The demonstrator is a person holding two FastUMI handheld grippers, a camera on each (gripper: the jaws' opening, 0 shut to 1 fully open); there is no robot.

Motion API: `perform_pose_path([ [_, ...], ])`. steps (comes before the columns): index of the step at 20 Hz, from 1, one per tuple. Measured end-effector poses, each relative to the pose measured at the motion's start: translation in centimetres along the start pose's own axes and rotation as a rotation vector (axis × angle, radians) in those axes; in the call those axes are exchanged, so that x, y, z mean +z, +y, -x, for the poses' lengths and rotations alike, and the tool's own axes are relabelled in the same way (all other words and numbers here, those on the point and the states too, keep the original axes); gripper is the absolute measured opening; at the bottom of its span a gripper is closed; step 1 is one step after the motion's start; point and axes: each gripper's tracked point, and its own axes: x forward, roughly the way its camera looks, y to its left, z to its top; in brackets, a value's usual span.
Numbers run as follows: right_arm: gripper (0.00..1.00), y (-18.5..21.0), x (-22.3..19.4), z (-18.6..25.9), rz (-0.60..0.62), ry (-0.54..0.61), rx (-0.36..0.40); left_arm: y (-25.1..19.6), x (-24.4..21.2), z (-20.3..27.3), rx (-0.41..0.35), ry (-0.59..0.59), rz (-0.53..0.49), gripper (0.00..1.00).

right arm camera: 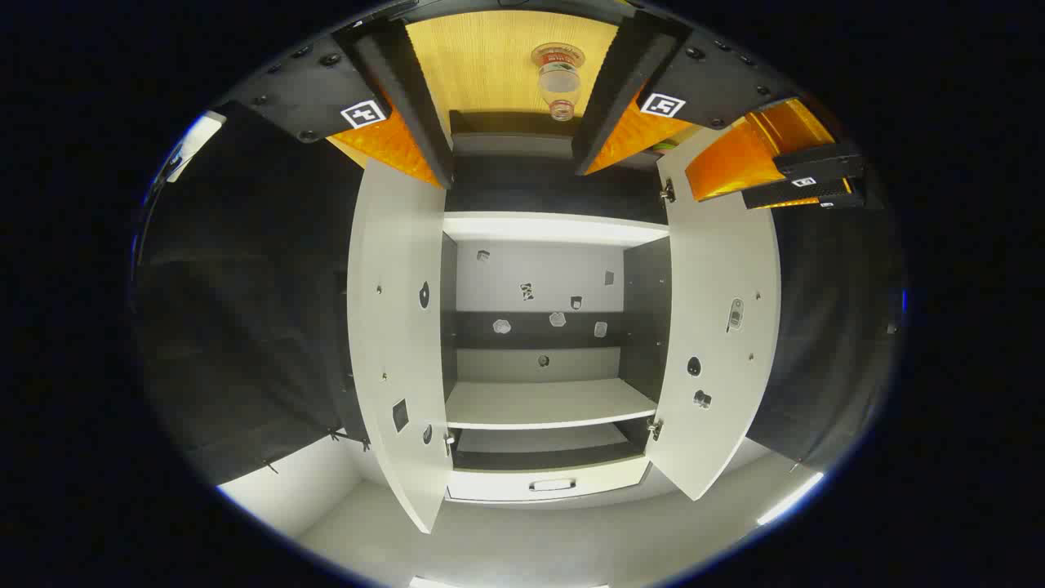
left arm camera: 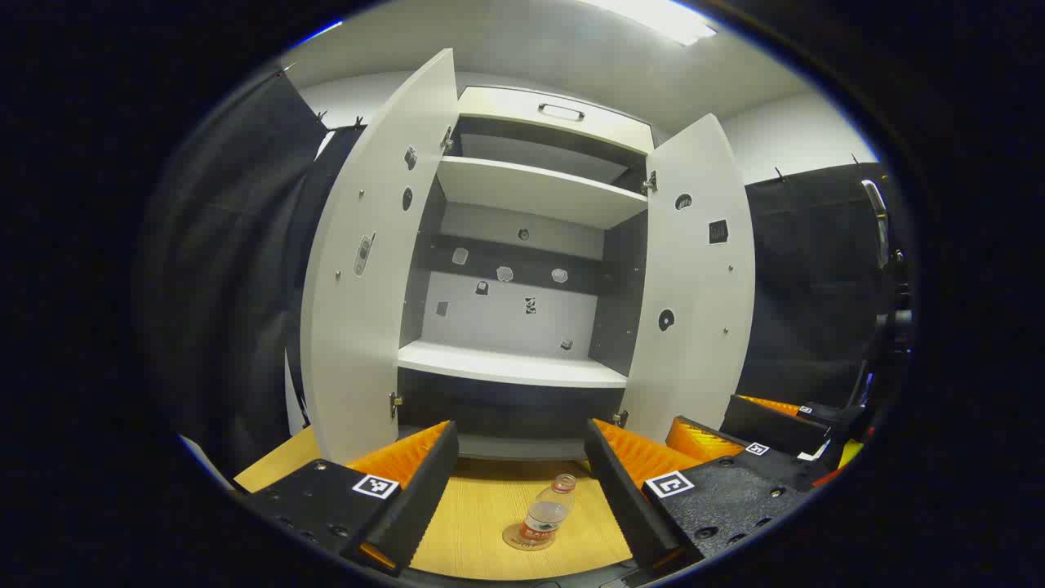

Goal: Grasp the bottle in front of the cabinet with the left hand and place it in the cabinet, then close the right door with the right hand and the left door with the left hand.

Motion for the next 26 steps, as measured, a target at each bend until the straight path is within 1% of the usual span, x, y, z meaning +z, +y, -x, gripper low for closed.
perform_pose_path([
  [4,0.97,0.6,0.6,0.3,0.010,0.012,-0.002,-0.1,1.0,0.0,-0.004,-0.002,0.007,0.94],
  [5,0.89,0.7,0.9,0.4,0.020,0.007,-0.003,-0.2,1.2,0.0,-0.005,-0.004,0.002,0.94],
  [6,0.97,0.9,1.3,0.5,0.032,0.002,-0.002,-0.2,1.6,0.0,-0.005,-0.006,-0.005,0.94],
  [9,0.97,1.2,2.4,0.6,0.053,-0.010,-0.002,-0.3,2.5,0.0,-0.008,-0.015,-0.006,0.94],
  [10,0.89,1.2,2.8,0.5,0.053,-0.013,-0.006,-0.3,2.8,0.0,-0.008,-0.019,0.003,0.94],
  [11,0.97,1.2,3.2,0.4,0.052,-0.017,-0.005,-0.3,3.0,0.1,-0.008,-0.021,0.013,0.94],
  [15,0.97,1.6,3.9,0.4,0.078,-0.037,-0.003,-0.2,3.3,0.2,-0.007,-0.029,0.031,0.95],
  [19,0.97,1.9,4.1,0.5,0.102,-0.047,-0.003,-0.3,2.0,0.3,-0.012,-0.004,0.060,0.94],
  [22,0.97,1.9,4.2,0.6,0.115,-0.055,-0.008,-0.1,0.7,0.1,-0.005,0.015,0.056,0.94],
  [26,0.96,1.2,3.8,0.7,0.121,-0.036,-0.028,-0.8,-1.8,-0.4,-0.026,0.040,0.045,0.94],
])
